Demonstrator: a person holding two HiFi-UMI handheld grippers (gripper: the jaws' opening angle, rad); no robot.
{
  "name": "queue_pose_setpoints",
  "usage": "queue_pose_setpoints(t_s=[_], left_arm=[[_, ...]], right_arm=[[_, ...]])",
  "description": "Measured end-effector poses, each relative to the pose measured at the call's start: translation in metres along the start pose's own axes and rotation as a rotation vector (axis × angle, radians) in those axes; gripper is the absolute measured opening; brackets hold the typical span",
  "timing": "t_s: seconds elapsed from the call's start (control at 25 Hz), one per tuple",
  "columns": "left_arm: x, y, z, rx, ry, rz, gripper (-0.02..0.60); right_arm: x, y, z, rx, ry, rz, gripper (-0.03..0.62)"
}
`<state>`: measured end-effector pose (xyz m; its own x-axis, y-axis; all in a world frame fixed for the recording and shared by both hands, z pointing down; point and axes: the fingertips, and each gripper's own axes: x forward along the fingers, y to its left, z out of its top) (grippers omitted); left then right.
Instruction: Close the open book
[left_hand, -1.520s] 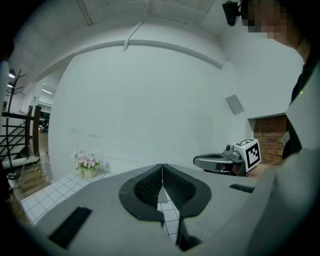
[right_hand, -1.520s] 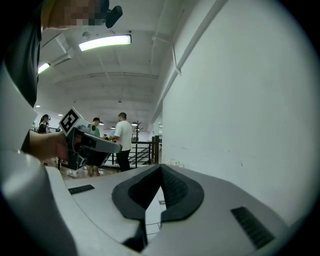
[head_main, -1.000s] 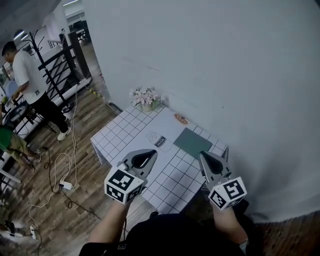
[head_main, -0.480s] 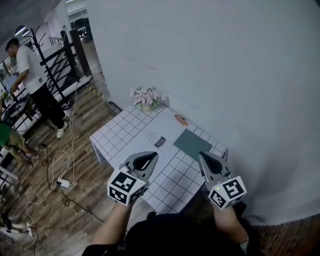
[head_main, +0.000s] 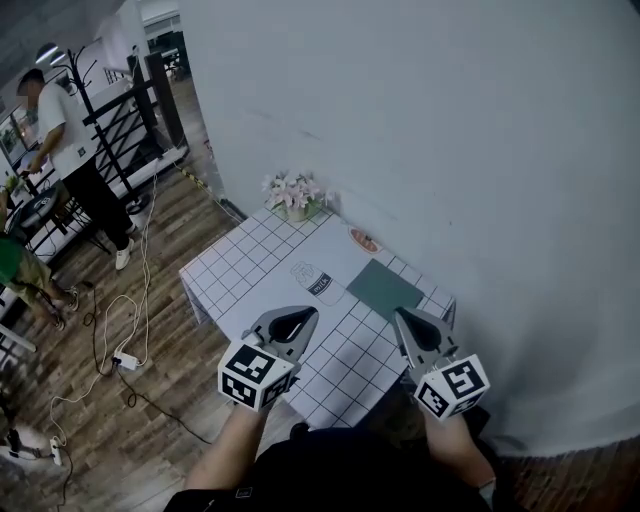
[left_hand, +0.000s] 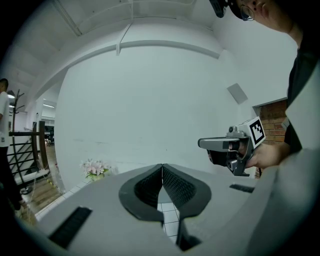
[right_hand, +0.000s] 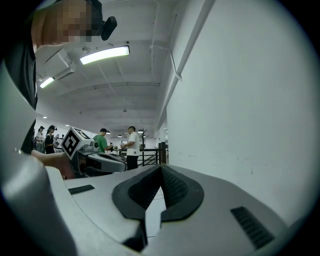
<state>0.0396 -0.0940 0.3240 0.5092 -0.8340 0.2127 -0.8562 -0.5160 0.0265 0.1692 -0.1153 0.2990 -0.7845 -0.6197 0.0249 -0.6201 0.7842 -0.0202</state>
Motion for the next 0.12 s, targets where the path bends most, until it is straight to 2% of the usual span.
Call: queue_pose_setpoints(t_s=[0.12], left_arm=[[0.0045,-0.0007,0.0002,-0.004,0.000,0.002,0.009]], right_arm=[[0.0002,-0.0030,-0.0023,0.007,0.001,0.010,0.003]])
